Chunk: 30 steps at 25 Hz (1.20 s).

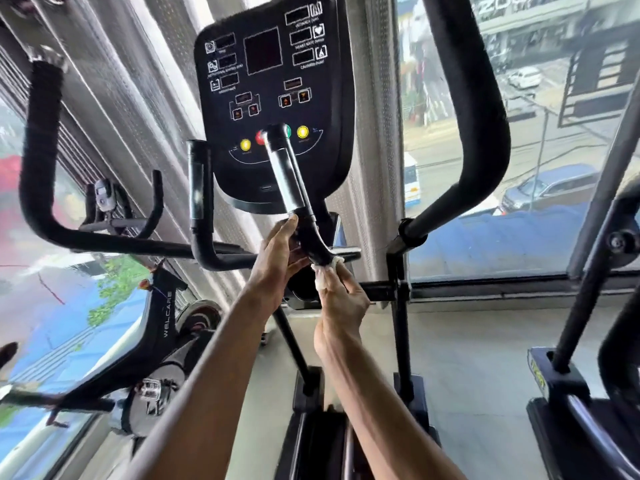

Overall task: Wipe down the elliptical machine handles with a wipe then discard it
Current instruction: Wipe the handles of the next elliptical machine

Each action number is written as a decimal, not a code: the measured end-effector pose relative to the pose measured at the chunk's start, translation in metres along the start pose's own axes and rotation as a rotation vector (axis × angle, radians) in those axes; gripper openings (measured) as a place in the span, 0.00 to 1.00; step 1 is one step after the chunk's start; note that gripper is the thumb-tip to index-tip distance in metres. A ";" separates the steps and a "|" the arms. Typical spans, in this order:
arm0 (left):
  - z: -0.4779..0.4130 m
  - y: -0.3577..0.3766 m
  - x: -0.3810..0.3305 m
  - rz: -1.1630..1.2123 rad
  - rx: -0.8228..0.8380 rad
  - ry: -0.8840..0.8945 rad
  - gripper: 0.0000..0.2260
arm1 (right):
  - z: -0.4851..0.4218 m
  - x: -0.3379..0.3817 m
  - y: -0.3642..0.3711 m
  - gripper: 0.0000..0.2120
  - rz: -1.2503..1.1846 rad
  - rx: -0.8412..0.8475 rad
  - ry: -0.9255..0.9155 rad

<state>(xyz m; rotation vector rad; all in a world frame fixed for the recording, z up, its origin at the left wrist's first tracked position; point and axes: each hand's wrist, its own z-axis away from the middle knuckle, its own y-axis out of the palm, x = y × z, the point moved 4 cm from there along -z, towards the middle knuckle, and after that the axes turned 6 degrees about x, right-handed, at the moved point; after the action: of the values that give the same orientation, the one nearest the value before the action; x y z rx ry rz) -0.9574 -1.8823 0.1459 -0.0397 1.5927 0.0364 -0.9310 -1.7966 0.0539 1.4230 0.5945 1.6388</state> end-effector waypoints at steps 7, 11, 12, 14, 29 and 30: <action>0.012 0.004 0.048 0.505 -0.167 -0.038 0.14 | -0.002 0.087 0.019 0.10 0.995 0.335 -0.836; 0.022 0.001 0.075 0.702 -0.349 -0.011 0.10 | 0.012 0.100 0.060 0.09 1.336 0.604 -1.344; 0.022 -0.002 0.085 0.740 -0.392 -0.014 0.09 | 0.014 0.097 0.068 0.09 1.440 0.692 -1.423; 0.020 -0.009 0.099 0.789 -0.448 -0.030 0.09 | 0.011 0.089 0.075 0.11 1.654 0.844 -1.577; -0.060 0.097 0.156 1.522 -0.295 -0.342 0.16 | 0.027 0.035 0.090 0.08 2.891 1.473 -1.884; -0.061 0.099 0.159 1.548 -0.303 -0.342 0.15 | 0.026 0.030 0.084 0.09 2.989 1.453 -1.837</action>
<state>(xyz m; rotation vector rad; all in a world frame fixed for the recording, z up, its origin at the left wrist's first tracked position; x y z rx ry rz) -1.0264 -1.7872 -0.0118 0.9133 0.9294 1.3915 -0.9299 -1.8193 0.1446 -0.9949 1.0174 0.5252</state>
